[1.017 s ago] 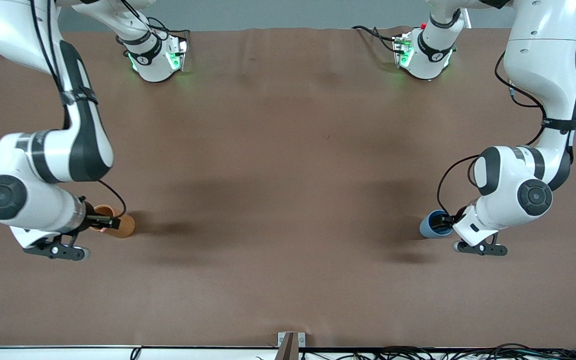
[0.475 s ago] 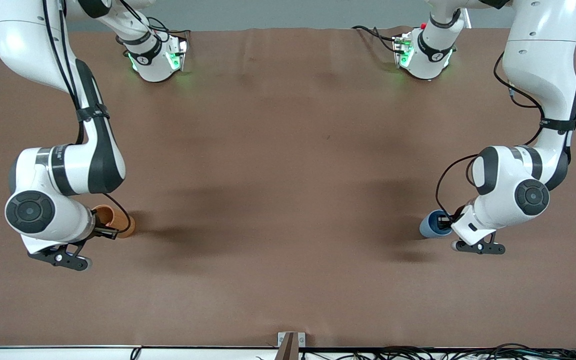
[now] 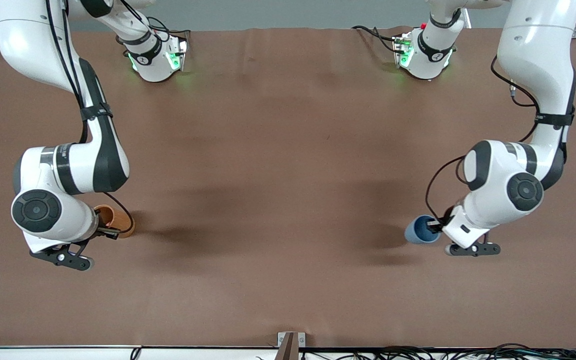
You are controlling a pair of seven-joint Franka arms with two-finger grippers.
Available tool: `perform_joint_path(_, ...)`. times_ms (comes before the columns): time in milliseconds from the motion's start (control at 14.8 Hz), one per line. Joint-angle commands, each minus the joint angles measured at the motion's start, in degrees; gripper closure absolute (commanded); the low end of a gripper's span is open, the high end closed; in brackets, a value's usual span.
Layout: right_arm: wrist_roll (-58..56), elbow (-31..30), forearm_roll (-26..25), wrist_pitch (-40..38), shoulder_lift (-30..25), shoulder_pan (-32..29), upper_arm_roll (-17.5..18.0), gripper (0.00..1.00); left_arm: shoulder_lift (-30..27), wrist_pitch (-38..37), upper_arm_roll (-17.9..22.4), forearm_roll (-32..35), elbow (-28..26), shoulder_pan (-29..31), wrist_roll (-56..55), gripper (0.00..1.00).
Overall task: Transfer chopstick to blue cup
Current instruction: 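Grasp the chopstick with the right gripper while the left gripper grasps the cup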
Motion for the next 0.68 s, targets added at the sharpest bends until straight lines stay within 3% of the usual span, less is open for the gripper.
perform_joint_path(0, 1.27, 0.89, -1.42, -0.38, 0.49, -0.48, 0.11, 0.76, -1.44, -2.50, -6.36, 1.27, 1.13, -1.03, -14.36, 0.99)
perform_joint_path(136, 1.27, 0.89, -1.42, -0.38, 0.49, -0.48, 0.11, 0.82, -1.18, -2.50, -9.28, 4.68, 2.09, -4.27, -24.82, 0.99)
perform_joint_path(271, 0.83, 0.97, -1.42, -0.73, 0.23, -0.66, 0.02, 0.96, 0.66, -2.50, -12.00, 8.45, 3.14, -7.78, -35.62, 0.99)
perform_joint_path(407, 0.31, 1.15, -1.34, -1.00, -0.48, -1.18, -0.07, 0.98, 2.77, -2.50, -14.20, 11.45, 4.90, -11.12, -43.99, 0.99)
perform_joint_path(610, 0.30, 1.06, -1.16, -1.09, -2.23, -1.89, 0.02, 0.98, 5.67, -1.97, -14.48, 13.40, 7.00, -16.58, -51.49, 0.99)
